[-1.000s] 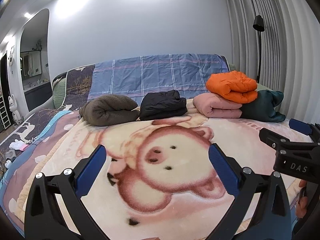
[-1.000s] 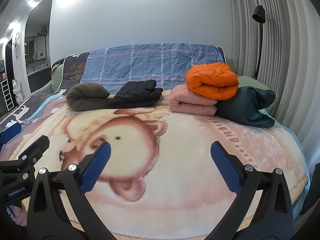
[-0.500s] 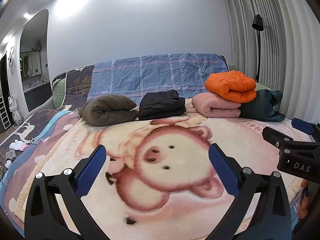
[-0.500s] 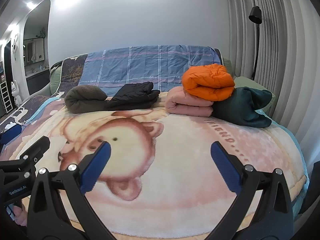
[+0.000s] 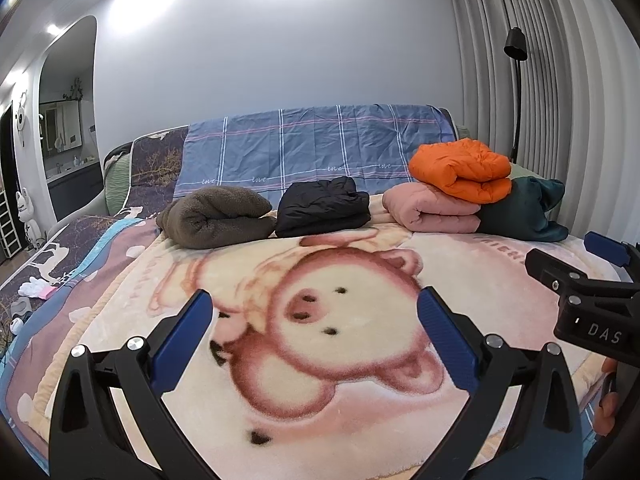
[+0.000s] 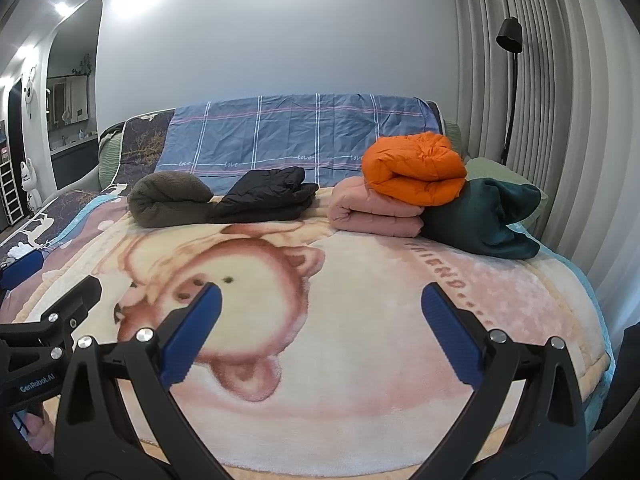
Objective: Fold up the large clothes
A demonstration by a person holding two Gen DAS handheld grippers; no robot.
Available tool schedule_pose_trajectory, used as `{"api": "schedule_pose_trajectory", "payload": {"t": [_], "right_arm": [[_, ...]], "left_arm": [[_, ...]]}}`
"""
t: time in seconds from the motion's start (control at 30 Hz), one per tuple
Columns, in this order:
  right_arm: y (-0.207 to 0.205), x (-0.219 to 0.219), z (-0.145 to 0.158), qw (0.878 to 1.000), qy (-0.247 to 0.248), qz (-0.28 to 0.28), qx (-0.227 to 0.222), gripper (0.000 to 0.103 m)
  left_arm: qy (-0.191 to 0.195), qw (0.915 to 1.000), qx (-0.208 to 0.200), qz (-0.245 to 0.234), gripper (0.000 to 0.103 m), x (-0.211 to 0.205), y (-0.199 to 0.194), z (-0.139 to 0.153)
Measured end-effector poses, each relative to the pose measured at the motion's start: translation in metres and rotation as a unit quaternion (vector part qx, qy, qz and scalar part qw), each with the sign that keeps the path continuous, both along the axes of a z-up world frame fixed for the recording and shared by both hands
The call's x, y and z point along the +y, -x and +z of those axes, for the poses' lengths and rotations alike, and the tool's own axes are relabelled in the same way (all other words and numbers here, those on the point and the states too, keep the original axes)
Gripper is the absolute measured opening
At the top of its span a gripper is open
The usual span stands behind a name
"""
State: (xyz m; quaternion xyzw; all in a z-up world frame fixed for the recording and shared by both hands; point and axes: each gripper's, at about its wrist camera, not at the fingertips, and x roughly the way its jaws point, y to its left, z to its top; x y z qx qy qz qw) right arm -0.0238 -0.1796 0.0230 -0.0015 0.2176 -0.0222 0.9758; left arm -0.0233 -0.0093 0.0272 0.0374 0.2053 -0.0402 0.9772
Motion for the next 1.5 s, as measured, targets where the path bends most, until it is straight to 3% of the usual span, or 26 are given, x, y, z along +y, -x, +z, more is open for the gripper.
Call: {"api": "schedule_pose_trajectory", "payload": {"t": [1.5], "right_arm": [[-0.0061, -0.0001, -0.0092, 1.000, 0.003, -0.002, 0.012, 0.101]], "left_arm": [[-0.026, 0.9995, 0.018, 0.004, 0.102, -0.0084, -0.0032, -0.0073]]}}
